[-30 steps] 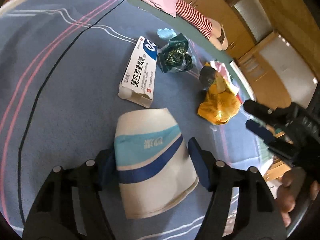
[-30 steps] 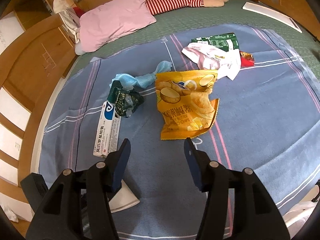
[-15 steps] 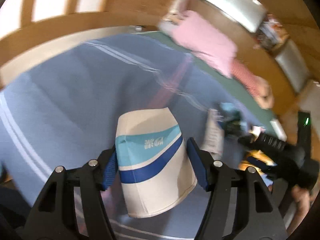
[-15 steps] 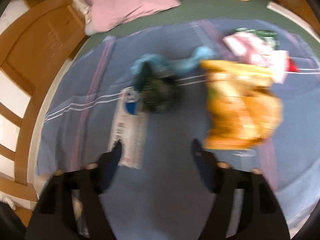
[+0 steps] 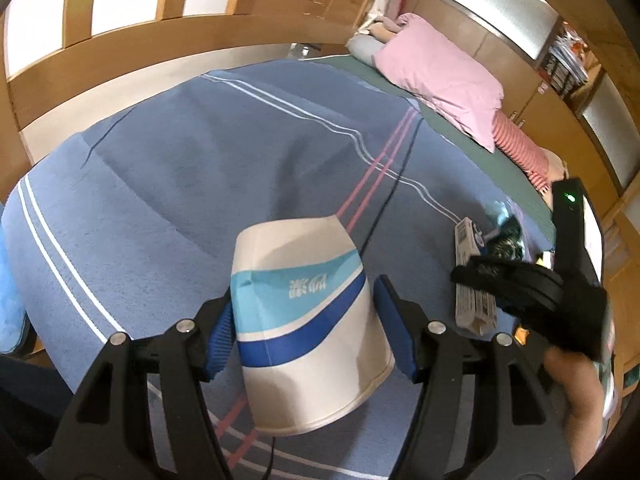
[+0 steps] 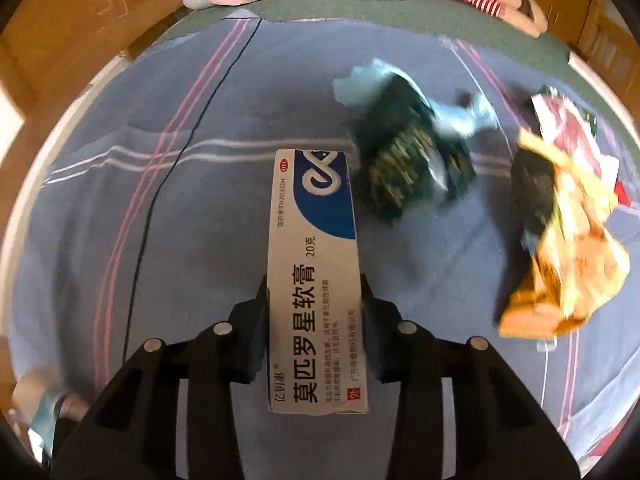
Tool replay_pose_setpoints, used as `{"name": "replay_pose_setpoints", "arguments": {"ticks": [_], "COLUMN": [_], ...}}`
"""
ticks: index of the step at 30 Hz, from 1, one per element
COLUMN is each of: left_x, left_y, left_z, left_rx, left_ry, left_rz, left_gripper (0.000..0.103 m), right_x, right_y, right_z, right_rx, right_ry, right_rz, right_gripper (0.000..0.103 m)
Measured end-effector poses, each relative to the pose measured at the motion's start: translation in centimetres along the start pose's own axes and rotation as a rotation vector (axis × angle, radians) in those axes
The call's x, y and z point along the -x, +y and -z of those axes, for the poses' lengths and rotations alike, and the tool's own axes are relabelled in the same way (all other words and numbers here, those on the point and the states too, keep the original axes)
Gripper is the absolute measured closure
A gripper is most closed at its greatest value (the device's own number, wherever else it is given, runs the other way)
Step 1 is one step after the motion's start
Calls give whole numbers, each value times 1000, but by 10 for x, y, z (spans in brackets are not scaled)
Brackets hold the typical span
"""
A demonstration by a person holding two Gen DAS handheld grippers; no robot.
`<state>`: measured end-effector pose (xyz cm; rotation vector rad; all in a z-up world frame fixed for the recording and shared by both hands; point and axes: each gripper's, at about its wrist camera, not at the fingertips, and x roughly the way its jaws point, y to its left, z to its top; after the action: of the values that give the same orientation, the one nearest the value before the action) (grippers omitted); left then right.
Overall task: Collect trash
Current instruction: 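Carry the cup and ointment box to the wastebasket and open both tools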
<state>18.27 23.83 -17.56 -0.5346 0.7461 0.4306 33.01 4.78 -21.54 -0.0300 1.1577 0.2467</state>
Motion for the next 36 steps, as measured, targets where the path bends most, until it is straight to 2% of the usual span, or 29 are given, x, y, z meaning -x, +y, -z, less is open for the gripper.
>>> {"name": "replay_pose_setpoints", "arguments": {"ticks": [7, 11, 14, 17, 20, 23, 26, 27, 28, 29, 31, 33, 36], "left_x": [23, 28, 33, 40, 50, 66, 84, 90, 96, 103, 115, 126, 143], "left_y": [-11, -12, -14, -21, -35, -47, -62, -68, -75, -84, -98, -113, -136], "left_z": [11, 22, 29, 35, 44, 56, 71, 78, 86, 96, 112, 130, 160], "left_rx": [-107, -124, -146, -200, -266, -319, -344, -355, -373, -401, -457, -522, -630], "left_ry": [-51, -11, 0, -6, -8, -3, 17, 37, 60, 81, 108, 139, 201], "left_rz": [71, 127, 168, 220, 300, 393, 497, 541, 585, 626, 682, 737, 827], "left_gripper": [38, 38, 38, 38, 38, 38, 38, 38, 38, 38, 38, 38, 37], "right_x": [75, 128, 170, 213, 252, 267, 265, 262, 258, 256, 261, 278, 297], "right_y": [-33, -68, -94, -127, -162, -189, -215, -218, -222, -226, -236, -253, -288], "right_z": [52, 81, 104, 144, 197, 241, 288, 298, 309, 313, 317, 315, 316], "right_rx": [26, -20, -41, -20, 11, -10, -76, -90, -107, -119, -170, -286, -491], "right_ry": [-54, -115, -172, -227, -244, -209, -120, -92, -62, -55, -102, -196, -290], "right_rz": [-123, -208, -239, -190, -41, 28, 41, 32, 24, 31, 77, 65, -18], "right_gripper": [63, 63, 63, 63, 63, 63, 62, 60, 53, 41, 23, 20, 20]}}
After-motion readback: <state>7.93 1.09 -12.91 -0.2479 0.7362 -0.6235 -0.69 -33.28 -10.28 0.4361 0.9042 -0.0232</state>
